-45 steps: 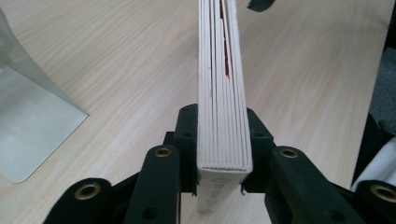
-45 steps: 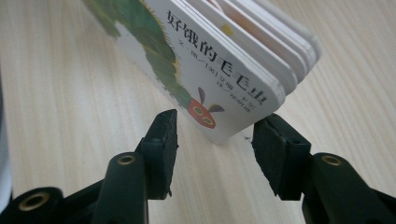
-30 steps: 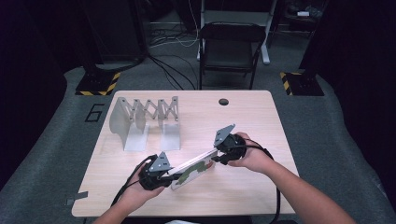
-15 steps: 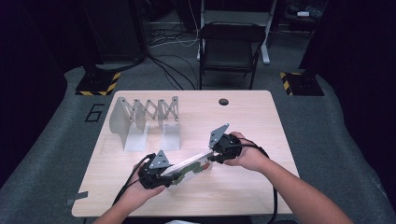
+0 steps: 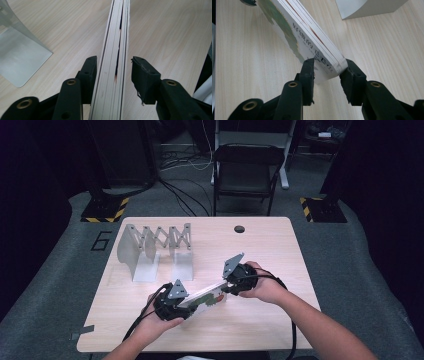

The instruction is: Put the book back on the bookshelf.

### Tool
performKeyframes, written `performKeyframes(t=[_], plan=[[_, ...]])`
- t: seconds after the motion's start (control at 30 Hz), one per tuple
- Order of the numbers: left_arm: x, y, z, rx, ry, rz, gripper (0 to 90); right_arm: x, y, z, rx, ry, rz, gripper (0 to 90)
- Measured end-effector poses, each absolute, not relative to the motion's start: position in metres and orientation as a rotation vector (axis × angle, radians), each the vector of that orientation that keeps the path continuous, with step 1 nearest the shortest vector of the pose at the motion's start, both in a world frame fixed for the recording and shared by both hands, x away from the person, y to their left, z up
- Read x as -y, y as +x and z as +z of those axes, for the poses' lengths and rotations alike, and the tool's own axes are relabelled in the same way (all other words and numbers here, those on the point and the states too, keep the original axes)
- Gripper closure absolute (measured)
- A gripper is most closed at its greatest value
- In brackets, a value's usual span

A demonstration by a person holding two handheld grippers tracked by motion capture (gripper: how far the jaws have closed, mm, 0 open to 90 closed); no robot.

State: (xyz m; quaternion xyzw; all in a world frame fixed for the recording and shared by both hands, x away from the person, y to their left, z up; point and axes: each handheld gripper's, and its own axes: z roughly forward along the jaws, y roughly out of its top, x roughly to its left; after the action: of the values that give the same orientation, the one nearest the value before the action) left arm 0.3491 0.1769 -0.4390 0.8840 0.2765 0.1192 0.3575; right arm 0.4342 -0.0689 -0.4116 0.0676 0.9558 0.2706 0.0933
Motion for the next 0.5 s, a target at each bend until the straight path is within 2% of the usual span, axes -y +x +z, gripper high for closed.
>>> performKeyframes(t=[0.17, 0.5], plan=[[-0.1779, 0.3507, -0.4401, -0.725, 2.289, 0.324, 66.0, 0.0668, 0.4331, -0.4117, -2.835, 0.188, 0.805, 64.2], [-0.1772, 0.35, -0.4385, -0.706, 2.325, 0.313, 71.9, 0.0642, 0.4329, -0.4124, -2.834, 0.19, 0.818, 63.6]])
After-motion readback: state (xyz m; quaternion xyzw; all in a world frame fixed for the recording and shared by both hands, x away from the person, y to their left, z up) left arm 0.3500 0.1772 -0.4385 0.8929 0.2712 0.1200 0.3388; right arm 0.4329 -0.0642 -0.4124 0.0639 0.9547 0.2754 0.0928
